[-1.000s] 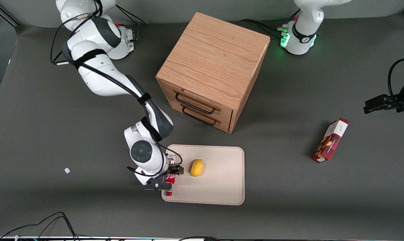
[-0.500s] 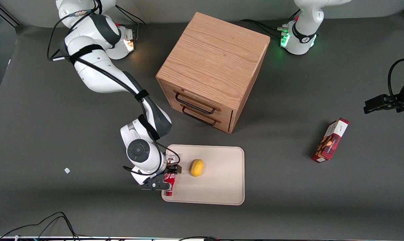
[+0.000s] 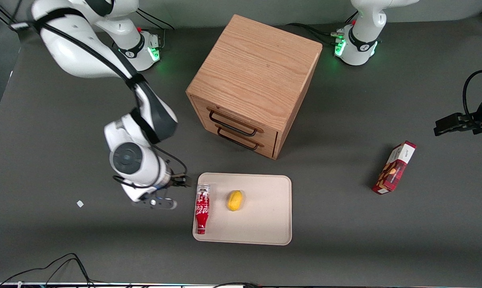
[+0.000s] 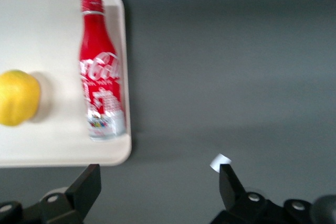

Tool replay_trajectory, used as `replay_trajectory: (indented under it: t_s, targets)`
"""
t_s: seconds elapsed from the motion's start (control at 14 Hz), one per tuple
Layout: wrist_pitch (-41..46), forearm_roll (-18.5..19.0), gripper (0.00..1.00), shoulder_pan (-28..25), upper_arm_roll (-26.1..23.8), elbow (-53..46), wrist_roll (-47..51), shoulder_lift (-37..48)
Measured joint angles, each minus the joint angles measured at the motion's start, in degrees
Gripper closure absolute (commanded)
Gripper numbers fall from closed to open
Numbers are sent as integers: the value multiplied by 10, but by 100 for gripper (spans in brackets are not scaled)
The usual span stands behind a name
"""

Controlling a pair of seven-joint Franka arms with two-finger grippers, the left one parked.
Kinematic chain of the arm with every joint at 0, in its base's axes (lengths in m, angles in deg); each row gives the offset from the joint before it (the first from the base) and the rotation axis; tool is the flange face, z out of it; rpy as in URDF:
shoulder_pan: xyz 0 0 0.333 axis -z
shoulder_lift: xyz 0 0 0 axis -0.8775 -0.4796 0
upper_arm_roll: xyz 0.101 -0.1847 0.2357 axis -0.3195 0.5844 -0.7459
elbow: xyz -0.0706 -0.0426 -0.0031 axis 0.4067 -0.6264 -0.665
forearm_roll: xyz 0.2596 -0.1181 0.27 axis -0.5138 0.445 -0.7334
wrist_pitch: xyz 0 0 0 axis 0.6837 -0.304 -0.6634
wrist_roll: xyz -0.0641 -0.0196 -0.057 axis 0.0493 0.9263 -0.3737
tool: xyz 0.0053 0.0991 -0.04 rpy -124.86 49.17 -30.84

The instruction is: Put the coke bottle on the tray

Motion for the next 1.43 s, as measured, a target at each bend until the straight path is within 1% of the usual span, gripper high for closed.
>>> replay_trajectory:
  t_s: [0.14,0.29,0.43,0.5,0.57,0.71,0.79,0.86,1.07,1.21,1.29,1.43]
  targets:
    - [40,0,0,83,-55,49,-46,53]
    - [83,0,0,162,-103,74,-84,94]
    - [113,0,0,219,-140,83,-110,120]
    - [129,-1,0,238,-152,85,-120,130]
    - [145,-1,0,245,-156,85,-130,140]
    - [169,-9,0,232,-146,86,-137,163]
    - [175,-26,0,210,-124,86,-137,178]
    - [179,-47,0,180,-89,86,-143,195]
    - [194,-92,0,83,35,97,-188,249]
    - [195,-118,0,16,127,123,-209,287]
    - [193,-133,0,-5,160,137,-221,305]
    - [192,-146,0,-17,188,158,-239,337]
